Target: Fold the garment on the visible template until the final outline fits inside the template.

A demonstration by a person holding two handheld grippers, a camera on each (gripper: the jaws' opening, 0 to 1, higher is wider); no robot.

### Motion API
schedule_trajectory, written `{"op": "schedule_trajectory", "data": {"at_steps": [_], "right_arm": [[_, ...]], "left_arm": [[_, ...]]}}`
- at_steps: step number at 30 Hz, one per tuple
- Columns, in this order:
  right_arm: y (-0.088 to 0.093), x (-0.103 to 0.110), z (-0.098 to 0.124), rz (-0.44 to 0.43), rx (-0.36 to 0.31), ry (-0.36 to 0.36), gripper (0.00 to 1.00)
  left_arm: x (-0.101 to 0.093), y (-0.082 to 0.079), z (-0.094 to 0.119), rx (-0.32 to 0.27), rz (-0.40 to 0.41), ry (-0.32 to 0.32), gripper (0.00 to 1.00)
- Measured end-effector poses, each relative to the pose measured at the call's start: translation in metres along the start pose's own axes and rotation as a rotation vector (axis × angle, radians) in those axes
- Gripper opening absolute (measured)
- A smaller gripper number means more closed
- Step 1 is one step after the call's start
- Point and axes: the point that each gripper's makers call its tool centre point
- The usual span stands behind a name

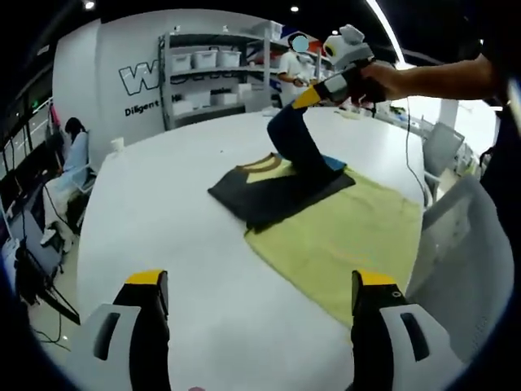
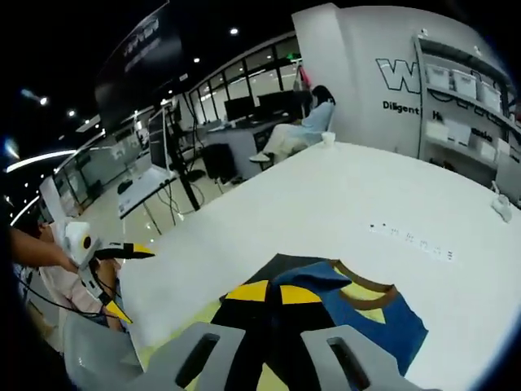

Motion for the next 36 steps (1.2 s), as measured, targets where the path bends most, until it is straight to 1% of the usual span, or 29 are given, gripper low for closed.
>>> {"op": "schedule_trajectory", "data": {"at_steps": [6, 9, 11, 14, 15, 16, 19, 23, 25, 28, 33, 36], "right_arm": [[0.011, 0.007, -0.019, 0.027, 0.038, -0.017, 0.00], [0.013, 0.008, -0.027, 0.069, 0.041, -0.007, 0.00], [0.015, 0.010, -0.033, 0.084, 0.043, -0.013, 0.00], [0.017, 0.016, -0.036, 0.095, 0.048, -0.033, 0.00], [0.018, 0.022, -0.037, 0.098, 0.038, -0.066, 0.00], [0.017, 0.023, -0.037, 0.086, 0.033, -0.074, 0.00], [0.017, 0.023, -0.036, 0.097, 0.015, -0.071, 0.00], [0.026, 0.021, -0.033, 0.093, 0.028, -0.069, 0.00], [0.031, 0.017, -0.030, 0.105, 0.037, -0.062, 0.00], [0.035, 0.013, -0.023, 0.094, 0.040, -0.056, 0.01], [0.044, 0.003, -0.010, 0.109, 0.046, -0.039, 0.02], [0.044, 0.001, -0.005, 0.084, 0.033, -0.042, 0.05]], "left_arm": [[0.002, 0.000, 0.003, -0.002, -0.010, -0.003, 0.89], [0.009, 0.003, 0.005, 0.003, -0.014, -0.009, 0.89], [0.013, 0.005, 0.007, 0.003, -0.010, -0.012, 0.89], [0.016, 0.008, 0.009, 0.005, 0.008, -0.021, 0.89], [0.016, 0.009, 0.010, 0.005, 0.010, -0.022, 0.89], [0.016, 0.011, 0.010, 0.008, 0.011, -0.023, 0.89], [0.018, 0.015, 0.009, 0.019, 0.008, -0.025, 0.88], [0.021, 0.018, 0.008, 0.021, 0.014, -0.026, 0.88], [0.021, 0.017, 0.008, 0.019, 0.019, -0.026, 0.88], [0.021, 0.016, 0.008, 0.019, 0.016, -0.025, 0.88], [0.019, 0.015, 0.007, 0.018, 0.011, -0.021, 0.88], [0.017, 0.012, 0.005, 0.016, 0.012, -0.019, 0.88]]}}
Point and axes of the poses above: the point that each gripper's makers call its tool centre point, and the gripper's own axes: z roughly backward along the fingers, x roughly to its left, y roughly out of its underside, and after that the axes turned 7 degrees about z, right-handed
